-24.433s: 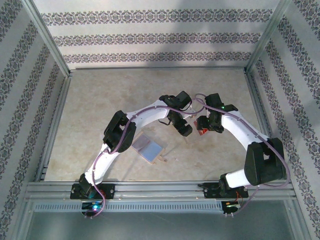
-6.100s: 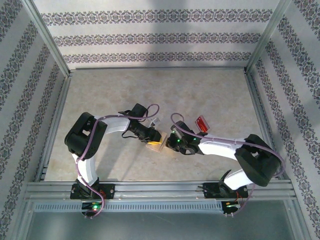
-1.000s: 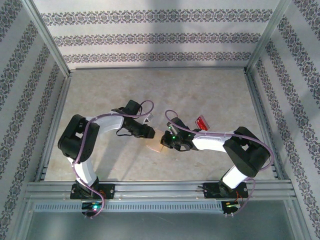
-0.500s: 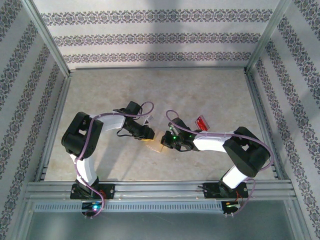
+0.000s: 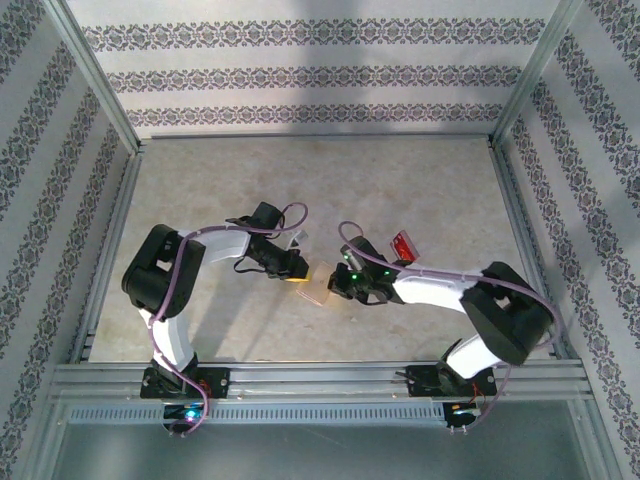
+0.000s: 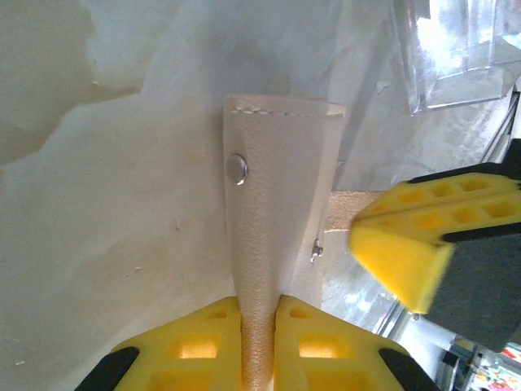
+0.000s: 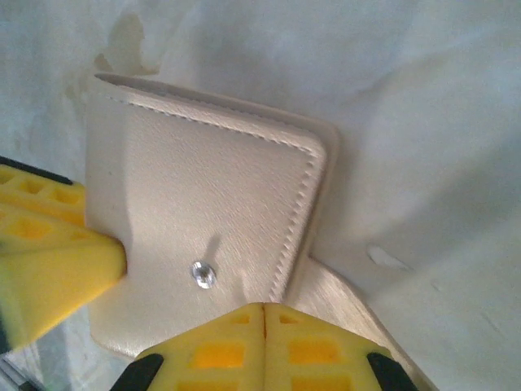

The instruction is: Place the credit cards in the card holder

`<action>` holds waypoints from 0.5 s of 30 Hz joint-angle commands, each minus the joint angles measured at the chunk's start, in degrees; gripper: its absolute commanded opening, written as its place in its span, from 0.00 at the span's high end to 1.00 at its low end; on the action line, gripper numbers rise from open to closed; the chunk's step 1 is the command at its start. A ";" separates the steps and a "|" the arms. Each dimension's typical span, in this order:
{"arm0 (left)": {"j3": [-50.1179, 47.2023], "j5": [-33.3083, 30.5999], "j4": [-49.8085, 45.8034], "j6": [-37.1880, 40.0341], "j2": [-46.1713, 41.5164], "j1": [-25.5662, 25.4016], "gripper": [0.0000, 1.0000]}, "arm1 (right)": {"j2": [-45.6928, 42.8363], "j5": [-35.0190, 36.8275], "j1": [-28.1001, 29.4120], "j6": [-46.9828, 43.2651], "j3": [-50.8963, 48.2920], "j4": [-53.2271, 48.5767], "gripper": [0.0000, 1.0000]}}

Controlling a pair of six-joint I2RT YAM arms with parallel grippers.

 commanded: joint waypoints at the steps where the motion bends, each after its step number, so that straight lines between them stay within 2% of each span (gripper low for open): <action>1: -1.37 -2.56 -1.00 3.86 -3.28 -0.38 0.87 | -6.84 4.17 0.03 -1.58 -1.72 -7.44 0.95; 4: -1.40 -4.44 -3.70 6.57 -5.10 -0.41 0.87 | -12.82 5.49 -0.42 -1.92 -3.52 -11.65 0.94; 7: -2.57 -4.09 -3.92 7.56 -6.61 -0.35 0.87 | -17.62 6.62 -1.07 -1.27 -7.19 -11.76 0.93; 11: -2.58 -3.77 -5.03 8.77 -6.53 -0.40 0.87 | -19.12 5.69 -2.01 -0.13 -10.84 -10.58 0.95; 15: -2.40 -4.30 -4.34 8.24 -5.70 -0.38 0.88 | -17.07 4.97 -1.56 1.44 -13.36 -5.23 0.96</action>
